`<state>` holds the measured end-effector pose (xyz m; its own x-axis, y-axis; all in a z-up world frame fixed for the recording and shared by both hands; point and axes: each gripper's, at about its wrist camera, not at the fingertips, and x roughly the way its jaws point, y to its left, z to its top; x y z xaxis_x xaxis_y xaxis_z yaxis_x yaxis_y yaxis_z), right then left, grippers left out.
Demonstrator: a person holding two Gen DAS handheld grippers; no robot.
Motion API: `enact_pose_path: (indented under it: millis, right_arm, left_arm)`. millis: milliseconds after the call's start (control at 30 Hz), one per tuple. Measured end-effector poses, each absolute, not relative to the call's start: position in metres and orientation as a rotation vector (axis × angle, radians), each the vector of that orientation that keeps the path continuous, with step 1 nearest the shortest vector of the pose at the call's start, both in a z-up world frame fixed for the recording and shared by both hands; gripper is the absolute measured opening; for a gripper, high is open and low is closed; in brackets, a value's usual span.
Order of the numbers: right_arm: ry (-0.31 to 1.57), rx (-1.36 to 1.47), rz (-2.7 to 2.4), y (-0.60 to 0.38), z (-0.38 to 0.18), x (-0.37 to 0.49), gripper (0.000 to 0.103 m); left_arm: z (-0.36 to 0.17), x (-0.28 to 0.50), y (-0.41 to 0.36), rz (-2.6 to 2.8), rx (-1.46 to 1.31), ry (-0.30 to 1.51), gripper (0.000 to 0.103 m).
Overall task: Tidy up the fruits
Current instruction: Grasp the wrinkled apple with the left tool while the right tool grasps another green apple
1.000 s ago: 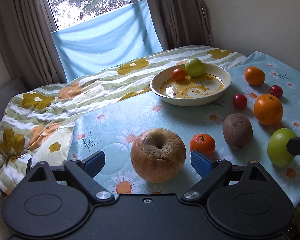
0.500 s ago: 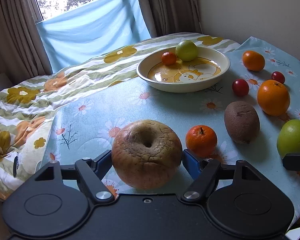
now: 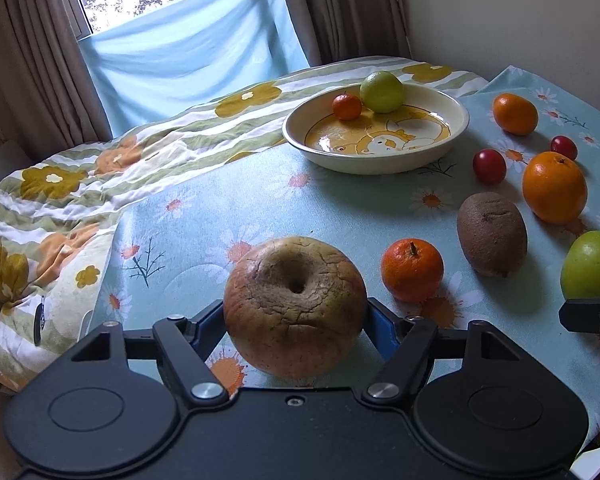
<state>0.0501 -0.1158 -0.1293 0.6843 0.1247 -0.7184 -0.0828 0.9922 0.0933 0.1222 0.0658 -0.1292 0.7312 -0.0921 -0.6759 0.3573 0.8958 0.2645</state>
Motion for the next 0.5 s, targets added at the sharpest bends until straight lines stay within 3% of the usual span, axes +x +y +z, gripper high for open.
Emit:
enact_pose_path:
  millis: [67,267,367,500]
  right_arm:
    - [0.816,0.055,0.118,-0.116,-0.130,0.051,0.082]
    - [0.832,0.049,0.120,-0.115,-0.133,0.053,0.081]
    - [0.837,0.039,0.126,-0.115,-0.134,0.052,0.070]
    - [0.836,0.037,0.139,-0.117,-0.134,0.050,0.068]
  left_arm:
    - [-0.129,0.120,0.067,-0.249,0.396,0.712,0.077]
    - [-0.130,0.112,0.071,-0.220,0.399,0.711,0.077]
    - [-0.130,0.109,0.072,-0.212,0.393,0.714,0.077]
    - [-0.127,0.103,0.072,-0.198,0.387,0.696,0.077]
